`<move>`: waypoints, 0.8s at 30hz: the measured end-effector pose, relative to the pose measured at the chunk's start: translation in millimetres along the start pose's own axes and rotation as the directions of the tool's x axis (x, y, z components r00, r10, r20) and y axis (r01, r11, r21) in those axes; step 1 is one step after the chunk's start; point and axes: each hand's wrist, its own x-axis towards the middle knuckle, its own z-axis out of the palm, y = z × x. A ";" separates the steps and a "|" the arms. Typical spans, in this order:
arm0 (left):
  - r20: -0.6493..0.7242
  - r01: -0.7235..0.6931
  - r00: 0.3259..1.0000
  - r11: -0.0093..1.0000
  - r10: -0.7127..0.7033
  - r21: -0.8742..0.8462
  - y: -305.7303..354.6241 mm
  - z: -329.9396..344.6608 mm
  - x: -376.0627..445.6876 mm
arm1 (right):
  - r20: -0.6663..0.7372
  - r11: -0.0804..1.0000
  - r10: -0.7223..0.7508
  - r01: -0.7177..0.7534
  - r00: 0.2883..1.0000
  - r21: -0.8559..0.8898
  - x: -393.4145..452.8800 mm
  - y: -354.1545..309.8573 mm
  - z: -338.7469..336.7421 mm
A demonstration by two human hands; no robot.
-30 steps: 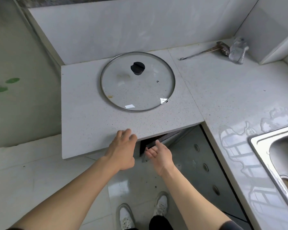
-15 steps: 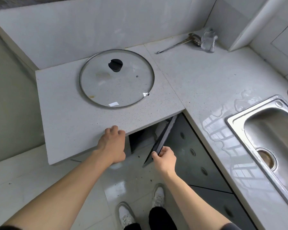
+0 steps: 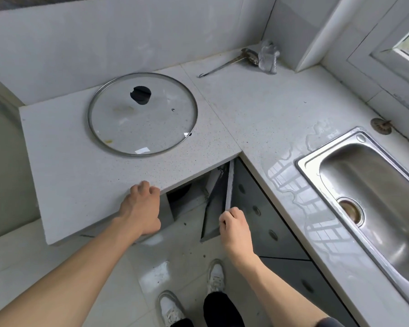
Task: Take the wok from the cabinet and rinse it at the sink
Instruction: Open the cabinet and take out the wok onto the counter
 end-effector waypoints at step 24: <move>0.031 0.040 0.999 0.991 -0.044 0.132 19.4 -3.9 -0.6 | 0.199 0.939 0.122 -0.048 0.972 -0.341 -26.4 43.6 -40.0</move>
